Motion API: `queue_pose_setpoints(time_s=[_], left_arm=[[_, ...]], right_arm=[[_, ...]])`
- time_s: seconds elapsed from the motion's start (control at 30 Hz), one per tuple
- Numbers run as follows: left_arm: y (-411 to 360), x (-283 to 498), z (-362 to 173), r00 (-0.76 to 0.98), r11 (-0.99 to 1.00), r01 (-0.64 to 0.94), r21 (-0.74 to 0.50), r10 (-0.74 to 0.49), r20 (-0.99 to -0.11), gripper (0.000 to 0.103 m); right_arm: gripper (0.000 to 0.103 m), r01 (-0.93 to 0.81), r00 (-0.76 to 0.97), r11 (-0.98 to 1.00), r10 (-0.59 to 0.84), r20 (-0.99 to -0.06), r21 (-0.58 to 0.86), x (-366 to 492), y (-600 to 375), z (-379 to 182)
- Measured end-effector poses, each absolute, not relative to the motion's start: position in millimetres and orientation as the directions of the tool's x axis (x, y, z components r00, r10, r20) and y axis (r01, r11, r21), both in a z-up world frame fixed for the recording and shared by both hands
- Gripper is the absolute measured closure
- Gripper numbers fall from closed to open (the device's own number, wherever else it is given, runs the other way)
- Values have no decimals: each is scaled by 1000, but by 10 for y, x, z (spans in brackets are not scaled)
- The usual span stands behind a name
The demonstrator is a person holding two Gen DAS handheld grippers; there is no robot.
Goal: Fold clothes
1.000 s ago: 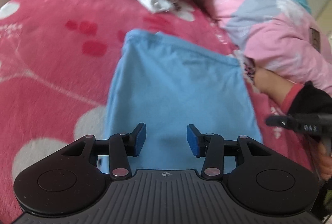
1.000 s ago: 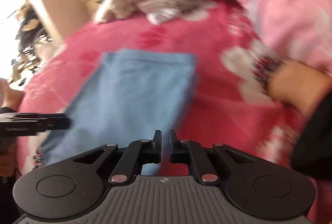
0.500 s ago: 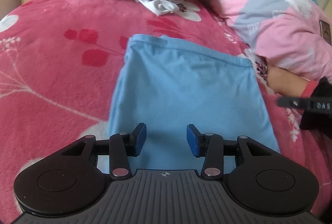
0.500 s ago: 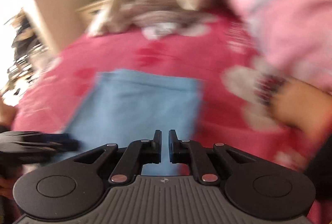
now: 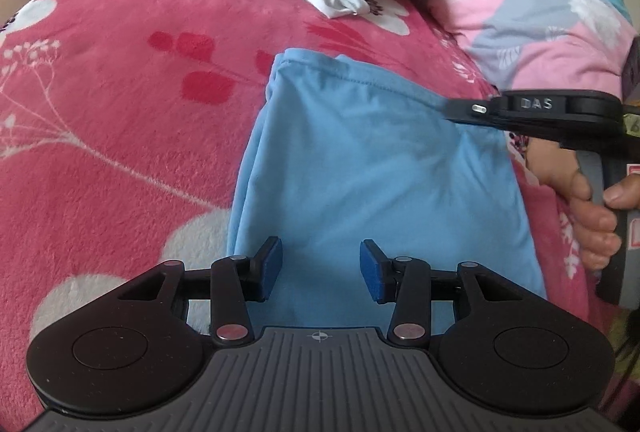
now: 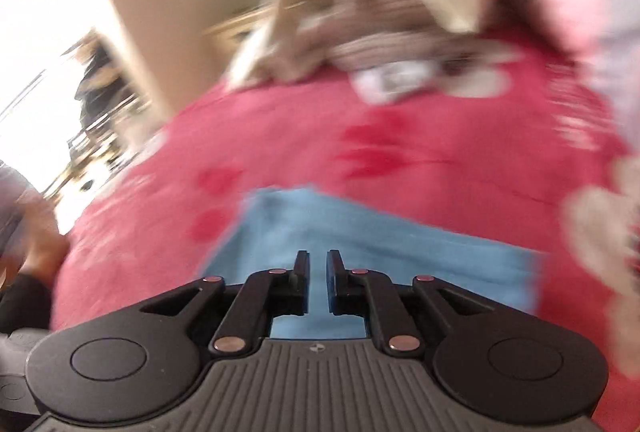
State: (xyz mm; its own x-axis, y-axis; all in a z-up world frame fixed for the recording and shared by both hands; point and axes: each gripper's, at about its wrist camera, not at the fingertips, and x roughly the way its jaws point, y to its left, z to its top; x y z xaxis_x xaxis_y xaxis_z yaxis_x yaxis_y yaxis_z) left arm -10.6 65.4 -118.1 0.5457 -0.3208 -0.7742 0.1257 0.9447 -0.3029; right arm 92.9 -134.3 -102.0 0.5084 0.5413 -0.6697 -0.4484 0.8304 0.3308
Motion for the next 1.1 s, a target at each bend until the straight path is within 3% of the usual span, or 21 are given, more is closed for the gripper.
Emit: queue_pose_setpoints(time_s=[0.17, 0.27, 0.33, 0.73, 0.8, 0.9, 0.97, 1.03, 1.1], left_arm=[[678, -121, -1216, 536, 943, 112, -313, -323, -780, 60], [714, -143, -1196, 530, 939, 99, -329, -330, -781, 60], [723, -146, -1195, 527, 937, 94, -335, -332, -782, 60], [736, -151, -1169, 526, 938, 88, -335, -329, -784, 60], [744, -150, -1170, 525, 937, 86, -340, -332, -783, 60], [744, -161, -1168, 528, 937, 87, -339, -332, -781, 60], [736, -172, -1165, 535, 939, 92, -331, -327, -779, 60], [731, -188, -1156, 547, 947, 94, -307, -307, -779, 60], [737, -197, -1143, 556, 951, 90, -295, -294, -777, 60]], right_arm=[[101, -399, 508, 863, 489, -709, 310, 1467, -1095, -1288], [92, -339, 555, 868, 496, -668, 363, 1555, -1232, -1176], [92, -413, 528, 844, 529, -665, 343, 1477, -1155, -1131], [91, -385, 447, 793, 608, -656, 472, 1826, -825, -1257], [84, -467, 358, 755, 638, -682, 461, 1709, -731, -1263], [88, -519, 301, 744, 621, -724, 421, 1706, -556, -1374], [93, -459, 342, 782, 594, -728, 422, 1828, -553, -1414], [87, -346, 402, 802, 596, -695, 487, 1907, -725, -1290], [86, -336, 473, 796, 605, -640, 504, 1832, -1003, -1010]])
